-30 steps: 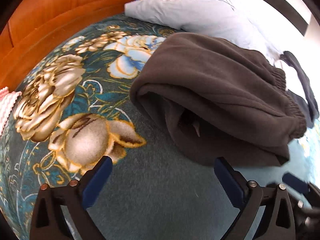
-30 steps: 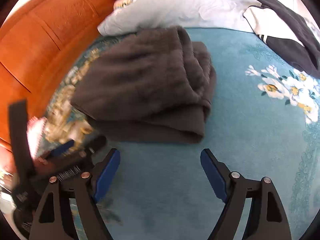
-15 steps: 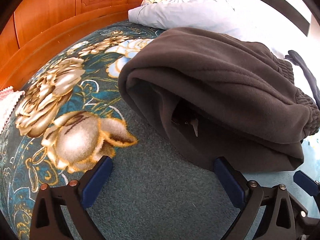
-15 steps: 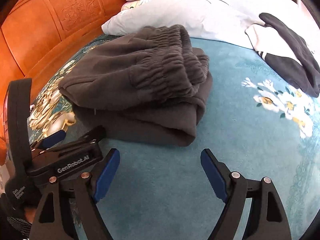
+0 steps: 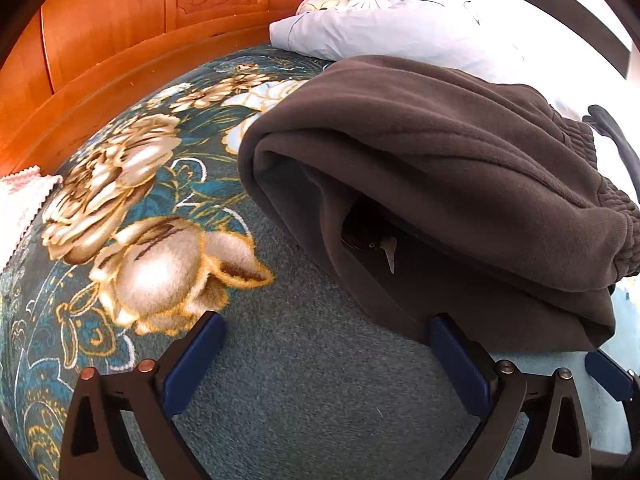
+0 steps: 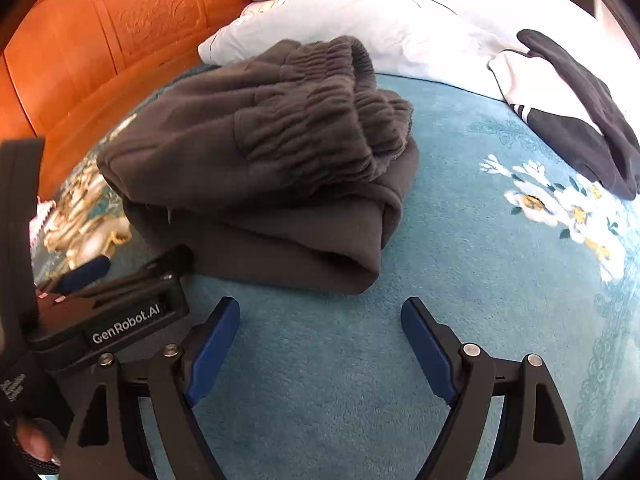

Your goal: Fold clothes

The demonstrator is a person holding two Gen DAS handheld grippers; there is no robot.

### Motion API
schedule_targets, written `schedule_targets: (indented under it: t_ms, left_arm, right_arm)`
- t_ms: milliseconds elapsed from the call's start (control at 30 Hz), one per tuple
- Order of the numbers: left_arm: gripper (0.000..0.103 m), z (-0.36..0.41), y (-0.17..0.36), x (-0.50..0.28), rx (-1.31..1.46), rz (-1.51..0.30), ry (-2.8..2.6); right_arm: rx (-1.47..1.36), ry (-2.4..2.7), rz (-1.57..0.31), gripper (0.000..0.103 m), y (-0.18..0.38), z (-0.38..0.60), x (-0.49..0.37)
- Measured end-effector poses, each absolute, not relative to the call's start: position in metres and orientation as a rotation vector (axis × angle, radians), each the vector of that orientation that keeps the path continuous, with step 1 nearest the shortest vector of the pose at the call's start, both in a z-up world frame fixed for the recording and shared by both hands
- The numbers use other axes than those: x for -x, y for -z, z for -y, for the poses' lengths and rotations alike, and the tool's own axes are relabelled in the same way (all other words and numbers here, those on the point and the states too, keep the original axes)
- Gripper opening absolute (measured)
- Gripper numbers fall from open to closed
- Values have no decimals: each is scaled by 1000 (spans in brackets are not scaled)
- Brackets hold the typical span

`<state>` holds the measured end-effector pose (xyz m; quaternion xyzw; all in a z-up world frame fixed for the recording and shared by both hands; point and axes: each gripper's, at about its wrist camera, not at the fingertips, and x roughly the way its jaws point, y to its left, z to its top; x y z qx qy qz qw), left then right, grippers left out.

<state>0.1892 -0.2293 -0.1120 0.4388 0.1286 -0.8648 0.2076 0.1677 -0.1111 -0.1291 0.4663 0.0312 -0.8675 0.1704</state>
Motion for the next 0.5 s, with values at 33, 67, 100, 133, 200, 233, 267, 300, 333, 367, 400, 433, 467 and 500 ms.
schedule_targets:
  t_ms: [33,67,100,133,200,233,267,300,333,367,400,433,467,500]
  left_arm:
    - [103,229,112,-190,-1221,-364,2408]
    - [103,229,112,-190,-1221,-362,2407]
    - [103,229,112,-190,-1221,-359,2406]
    - [103,229,113,-190,-1221,-359,2406]
    - [103,229,113,-190,-1221,-360,2407]
    - [103,229,113,-190,-1221,-362,2407]
    - [103,229,113,-191,-1222,-363,2407]
    - [103,229,112,-191,-1223,-364,2406]
    - [103,230,112,-191,-1226,-365,2405]
    - [103,230,112,-190,-1226,-369,2405]
    - [103,231,112,-190,-1224,-372,2405]
    - [103,231,112,-190,-1223,-376,2405]
    - [103,230,112,-190,-1223,-373,2402]
    - [103,230,112,-190,-1223,-375,2400]
  right_arm:
    - [-1320,2463,-88,87,129,111,-168]
    - [-1319,2458,-89,90,129,111,-168]
    - [-1317,2457,-84,91,129,110,-167]
    - [-1318,2455,-79,91,129,110,-167]
    - [-1318,2453,-70,92,129,108,-167]
    - [-1318,2452,-66,92,129,108,-167]
    - [-1319,2450,-63,92,129,107,-167]
    - [-1319,2449,-60,92,129,107,-166]
    - [-1319,2448,-55,93,128,106,-166]
    - [-1318,2448,-51,93,128,106,-166]
    - [-1316,2448,-46,93,127,105,-166]
    - [-1312,2447,-48,93,127,105,-167]
    - [-1307,2447,-50,94,127,105,-167]
    - [-1304,2447,-59,97,127,106,-168]
